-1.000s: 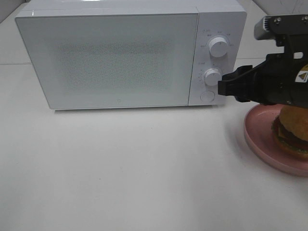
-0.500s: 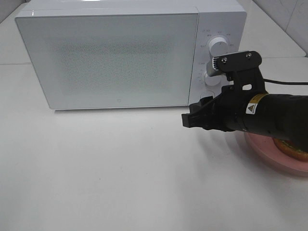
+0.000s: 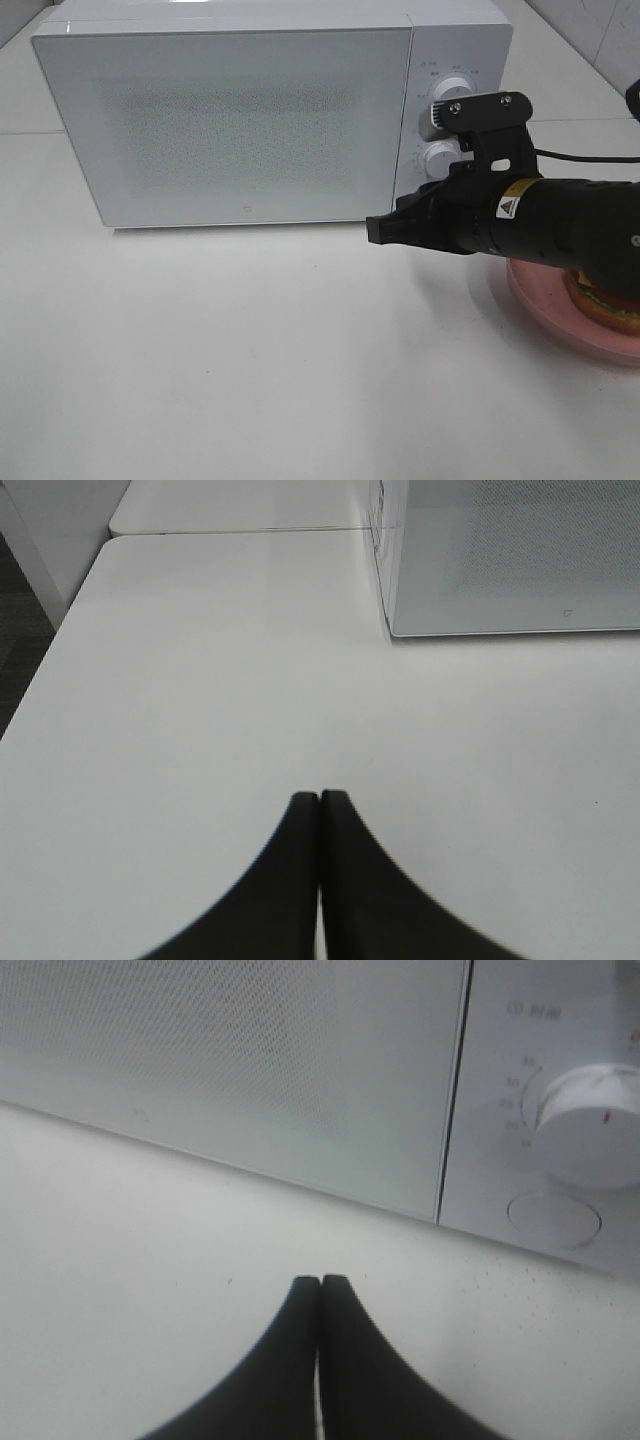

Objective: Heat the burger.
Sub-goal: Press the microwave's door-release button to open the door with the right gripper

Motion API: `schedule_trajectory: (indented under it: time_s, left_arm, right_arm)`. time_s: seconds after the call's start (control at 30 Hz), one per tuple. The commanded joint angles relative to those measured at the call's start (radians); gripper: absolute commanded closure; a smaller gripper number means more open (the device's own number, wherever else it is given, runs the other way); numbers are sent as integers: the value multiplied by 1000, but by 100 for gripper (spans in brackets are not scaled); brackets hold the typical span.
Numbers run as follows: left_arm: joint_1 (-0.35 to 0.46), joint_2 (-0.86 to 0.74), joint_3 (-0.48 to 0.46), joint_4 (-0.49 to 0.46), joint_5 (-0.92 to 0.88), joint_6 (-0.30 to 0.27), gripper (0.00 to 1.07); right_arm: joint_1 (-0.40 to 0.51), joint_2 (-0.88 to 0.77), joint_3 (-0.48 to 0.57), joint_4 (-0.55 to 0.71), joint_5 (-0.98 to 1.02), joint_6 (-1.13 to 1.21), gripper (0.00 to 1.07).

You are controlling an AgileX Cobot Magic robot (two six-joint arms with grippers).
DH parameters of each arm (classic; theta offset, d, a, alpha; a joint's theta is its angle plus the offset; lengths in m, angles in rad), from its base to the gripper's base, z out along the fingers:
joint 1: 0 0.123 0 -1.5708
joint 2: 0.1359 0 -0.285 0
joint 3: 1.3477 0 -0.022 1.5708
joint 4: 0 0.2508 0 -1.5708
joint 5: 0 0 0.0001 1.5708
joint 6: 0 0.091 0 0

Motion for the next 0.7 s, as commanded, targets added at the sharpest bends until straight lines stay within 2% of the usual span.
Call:
schedule_trajectory:
  time_s: [0.03,0.3,0.57,0.7]
  left_arm:
    - [-6,-21,2,-3,-15,-4,106]
    - [-6,-21,2,-3,-15,-4,106]
    - [-6,-21,2,-3,-15,-4,106]
    - [-6,-21,2,-3,-15,-4,106]
  right_arm:
    - [0,16,-31,-1,-2,36,107]
    - [-2,108,-83,-1,-39,278,107]
    - [-3,172,-83,0,-200,509,107]
    - [-33,212,-83,-1,-257,679,107]
